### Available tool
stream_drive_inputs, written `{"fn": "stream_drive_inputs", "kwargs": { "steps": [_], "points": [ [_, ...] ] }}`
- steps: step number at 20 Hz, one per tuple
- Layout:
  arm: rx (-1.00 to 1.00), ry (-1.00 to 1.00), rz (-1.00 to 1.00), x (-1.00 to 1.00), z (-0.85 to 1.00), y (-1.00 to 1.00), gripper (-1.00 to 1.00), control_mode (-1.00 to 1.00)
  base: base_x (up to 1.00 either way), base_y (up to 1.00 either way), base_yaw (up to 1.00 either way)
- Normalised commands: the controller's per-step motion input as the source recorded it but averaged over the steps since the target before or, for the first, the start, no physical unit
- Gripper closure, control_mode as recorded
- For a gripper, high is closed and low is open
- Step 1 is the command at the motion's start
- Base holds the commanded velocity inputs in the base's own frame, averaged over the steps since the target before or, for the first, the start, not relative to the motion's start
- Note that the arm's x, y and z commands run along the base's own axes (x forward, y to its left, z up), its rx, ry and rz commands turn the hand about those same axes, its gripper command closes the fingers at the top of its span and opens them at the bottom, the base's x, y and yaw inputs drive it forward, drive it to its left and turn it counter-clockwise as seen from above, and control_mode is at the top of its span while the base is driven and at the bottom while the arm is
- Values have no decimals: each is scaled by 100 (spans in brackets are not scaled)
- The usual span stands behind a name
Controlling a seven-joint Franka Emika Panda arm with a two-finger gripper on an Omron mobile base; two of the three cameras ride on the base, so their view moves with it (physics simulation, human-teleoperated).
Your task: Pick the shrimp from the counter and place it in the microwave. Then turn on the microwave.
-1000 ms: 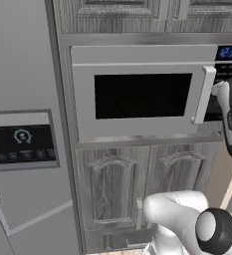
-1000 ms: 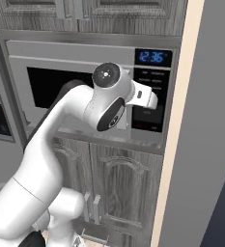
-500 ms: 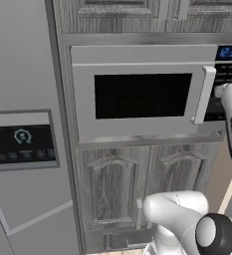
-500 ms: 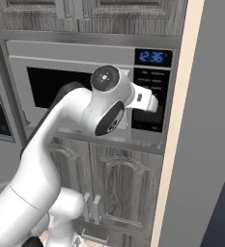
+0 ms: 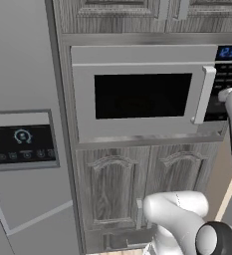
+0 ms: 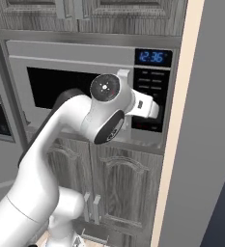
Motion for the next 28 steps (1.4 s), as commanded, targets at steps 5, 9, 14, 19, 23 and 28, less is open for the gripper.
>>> {"fn": "stream_drive_inputs", "kwargs": {
  "steps": [5, 9, 14, 19, 23, 28],
  "points": [
    [0, 0, -6, 0, -21, 1, -100, -100, 0, 0, 0],
    [5, 0, -7, 5, -20, 0, -100, -100, 0, 0, 0],
    [10, 0, -5, 2, -18, 0, -100, -100, 0, 0, 0],
    [14, 0, -4, 0, -21, 0, -100, -100, 0, 0, 0],
    [20, 0, -7, 8, -20, 0, -100, -100, 0, 0, 0],
    [22, 0, -14, 9, -13, 4, -100, -100, 0, 0, 0]
  ]
}}
